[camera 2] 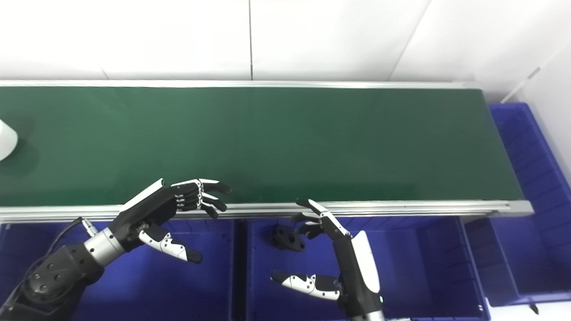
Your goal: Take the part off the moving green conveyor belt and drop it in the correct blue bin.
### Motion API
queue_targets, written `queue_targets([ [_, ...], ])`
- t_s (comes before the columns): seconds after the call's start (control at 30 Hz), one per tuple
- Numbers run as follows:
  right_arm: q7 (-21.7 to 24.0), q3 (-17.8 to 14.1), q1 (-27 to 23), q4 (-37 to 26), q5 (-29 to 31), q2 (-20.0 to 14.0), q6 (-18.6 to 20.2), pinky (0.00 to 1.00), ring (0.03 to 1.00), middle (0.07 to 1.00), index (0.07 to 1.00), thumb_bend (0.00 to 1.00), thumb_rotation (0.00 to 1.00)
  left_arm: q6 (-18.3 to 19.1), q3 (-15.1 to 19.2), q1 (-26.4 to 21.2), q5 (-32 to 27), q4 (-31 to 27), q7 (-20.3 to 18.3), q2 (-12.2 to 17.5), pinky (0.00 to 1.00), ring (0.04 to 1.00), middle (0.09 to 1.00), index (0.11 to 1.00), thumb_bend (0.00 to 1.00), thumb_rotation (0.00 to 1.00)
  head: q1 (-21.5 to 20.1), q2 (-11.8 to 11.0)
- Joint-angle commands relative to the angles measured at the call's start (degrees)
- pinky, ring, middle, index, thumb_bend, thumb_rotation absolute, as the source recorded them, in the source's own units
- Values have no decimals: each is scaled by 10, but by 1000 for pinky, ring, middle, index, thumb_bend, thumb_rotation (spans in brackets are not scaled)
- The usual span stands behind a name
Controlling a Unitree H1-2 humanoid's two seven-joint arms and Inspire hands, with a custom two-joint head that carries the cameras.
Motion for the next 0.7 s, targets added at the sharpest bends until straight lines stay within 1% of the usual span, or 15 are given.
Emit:
queue_targets([
  [0.0, -1, 1, -4, -15, 1, 0, -25, 559, 604, 693, 823, 716, 293, -7, 4, -2, -3, -21, 5, 5, 631, 714, 842, 798, 785, 0, 0, -1],
  [0.13, -1, 0, -3, -13, 2, 0, -26, 558, 603, 694, 823, 719, 297, -19, 6, -2, 8, -29, 10, 4, 629, 713, 840, 794, 787, 0, 2, -2],
  [0.3, -3, 0, -6, -6, 4, -1, -34, 558, 604, 692, 823, 718, 287, -6, 14, -8, -2, -57, 12, 6, 636, 717, 845, 800, 777, 0, 15, -7],
  [0.33, -3, -1, -6, -5, 5, -2, -35, 558, 604, 692, 823, 718, 287, 0, 16, -10, -4, -66, 13, 5, 636, 717, 845, 800, 776, 0, 42, -13],
  [0.37, -4, -2, -6, -5, 6, -4, -36, 560, 606, 693, 823, 719, 289, 3, 17, -11, -5, -73, 13, 5, 637, 720, 844, 800, 773, 0, 48, -14],
  [0.4, -4, -5, -6, -2, 11, -7, -39, 560, 607, 694, 822, 720, 290, 8, 15, -12, -4, -80, 14, 1, 638, 722, 841, 799, 773, 0, 81, -24],
  [0.43, -4, -7, -5, 0, 14, -9, -42, 559, 608, 695, 821, 722, 288, 12, 15, -13, -3, -84, 15, -1, 639, 721, 837, 796, 777, 0, 81, -24],
  [0.47, -6, -10, -6, 6, 19, -14, -50, 558, 609, 695, 820, 720, 298, 17, 11, -14, 2, -88, 18, -6, 639, 721, 835, 792, 786, 0, 107, -36],
  [0.5, -7, -12, -6, 11, 22, -18, -58, 559, 609, 696, 820, 717, 309, 20, 9, -14, 5, -90, 19, -10, 638, 721, 836, 788, 792, 0, 110, -38],
  [0.53, -9, -13, -6, 19, 25, -22, -65, 560, 609, 695, 820, 717, 312, 21, 5, -12, 11, -90, 21, -13, 638, 721, 837, 788, 793, 0, 119, -52],
  [0.57, -12, -14, -5, 25, 29, -27, -70, 563, 609, 693, 821, 717, 314, 19, 1, -10, 17, -87, 22, -17, 638, 721, 841, 790, 793, 0, 118, -60],
  [0.67, -22, -10, -2, 36, 31, -39, -72, 568, 607, 689, 824, 716, 293, 5, -5, -6, 28, -78, 27, -22, 635, 709, 835, 786, 797, 0, 109, -67],
])
